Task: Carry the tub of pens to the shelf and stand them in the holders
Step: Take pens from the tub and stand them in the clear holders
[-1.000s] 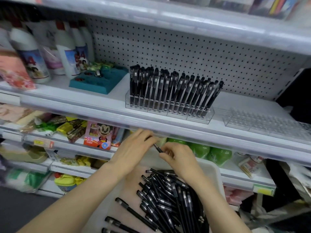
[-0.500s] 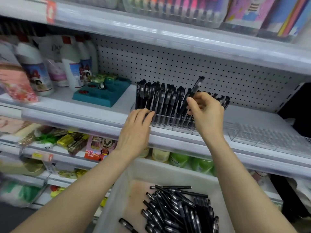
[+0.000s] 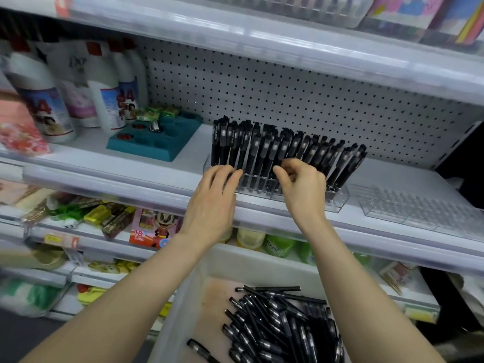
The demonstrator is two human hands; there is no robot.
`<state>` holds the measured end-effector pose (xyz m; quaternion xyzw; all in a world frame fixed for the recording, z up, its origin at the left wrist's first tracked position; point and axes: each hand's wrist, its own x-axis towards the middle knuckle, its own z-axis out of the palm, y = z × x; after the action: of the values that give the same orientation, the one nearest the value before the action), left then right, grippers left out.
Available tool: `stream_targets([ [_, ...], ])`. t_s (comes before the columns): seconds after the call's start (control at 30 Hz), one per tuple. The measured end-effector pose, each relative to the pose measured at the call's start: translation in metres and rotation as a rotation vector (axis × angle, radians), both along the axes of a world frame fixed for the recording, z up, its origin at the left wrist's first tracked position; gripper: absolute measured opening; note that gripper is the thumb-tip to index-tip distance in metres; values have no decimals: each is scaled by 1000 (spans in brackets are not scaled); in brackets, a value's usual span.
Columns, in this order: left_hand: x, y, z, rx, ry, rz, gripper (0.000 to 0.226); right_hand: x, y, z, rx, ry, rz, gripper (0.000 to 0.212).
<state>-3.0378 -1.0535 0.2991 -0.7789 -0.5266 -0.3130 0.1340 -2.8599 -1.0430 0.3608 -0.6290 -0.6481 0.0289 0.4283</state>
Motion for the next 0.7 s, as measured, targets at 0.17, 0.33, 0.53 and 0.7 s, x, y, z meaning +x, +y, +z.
stream_targets([
  [0.17,1,-11,-5,-17,-8,-25,62,5,-13,1,4,-3,25,25],
  [0.33,2,-47,-37,-55,13,-112,41,25,-54,-30,-61,-2,100,5],
  [0.53,6,-71,-77,-251,97,-28,53,29,-108,-107,-386,-138,239,4],
  [0.7,7,-76,-80,-301,148,-8,62,22,-122,-130,-590,-553,241,17],
])
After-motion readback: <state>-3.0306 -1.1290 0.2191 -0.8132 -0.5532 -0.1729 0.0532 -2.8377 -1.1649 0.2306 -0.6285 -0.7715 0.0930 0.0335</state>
